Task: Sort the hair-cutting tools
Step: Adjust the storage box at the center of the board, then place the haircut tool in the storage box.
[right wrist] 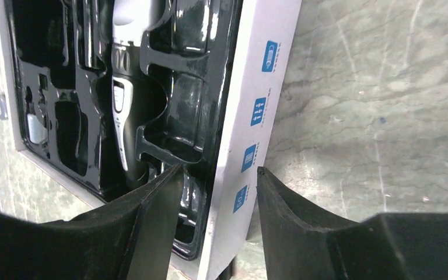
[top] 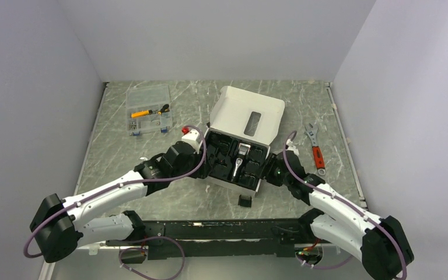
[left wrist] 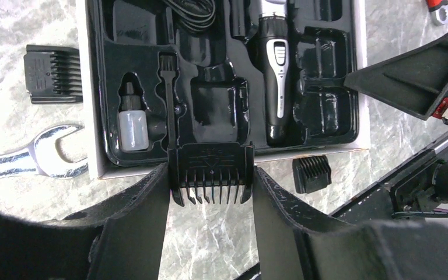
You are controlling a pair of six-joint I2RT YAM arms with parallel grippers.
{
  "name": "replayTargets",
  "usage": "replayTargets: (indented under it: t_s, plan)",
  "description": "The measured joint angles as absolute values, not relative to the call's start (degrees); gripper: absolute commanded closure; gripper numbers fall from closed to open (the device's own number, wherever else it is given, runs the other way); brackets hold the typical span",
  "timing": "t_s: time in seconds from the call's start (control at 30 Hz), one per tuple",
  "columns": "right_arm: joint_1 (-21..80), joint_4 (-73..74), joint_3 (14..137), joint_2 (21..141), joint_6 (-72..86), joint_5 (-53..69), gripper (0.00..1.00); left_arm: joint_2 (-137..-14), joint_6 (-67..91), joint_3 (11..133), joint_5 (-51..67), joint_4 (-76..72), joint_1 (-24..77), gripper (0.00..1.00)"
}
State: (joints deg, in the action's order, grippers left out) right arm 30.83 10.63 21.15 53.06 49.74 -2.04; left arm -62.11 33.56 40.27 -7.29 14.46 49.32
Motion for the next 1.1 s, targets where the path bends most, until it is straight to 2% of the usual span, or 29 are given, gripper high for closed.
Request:
replayTargets:
  t_s: [0.33, 0.63, 0.73, 0.93, 1.1]
  plan:
    - [30.81, 14.11, 22.57, 48.16, 46.22, -6.81, 0.47, -65.36, 32.23, 43.9, -6.68, 14.31, 50.54, 0.55]
    - [30.83, 1.98, 22.52, 46.04, 45.28, 7.75, 0.47, -67.2, 31.94, 43.86, -2.66, 9.56, 50.83, 0.55]
    - [30.87, 0.08, 22.76, 47.07, 45.67, 9.15, 0.47, -68.79, 31.46, 43.9, -2.37, 8.08, 51.05, 0.54]
    - [30.87, 4.93, 24.77, 45.6, 45.91, 3.46, 0.47, -76.77, 32.12, 49.3, -3.03, 11.4, 51.55, 0.55]
    - [30.85, 12.8, 25.04, 37.28, 48.21, -7.94, 0.47, -84.99, 35.94, 60.84, -6.17, 16.27, 52.51, 0.55]
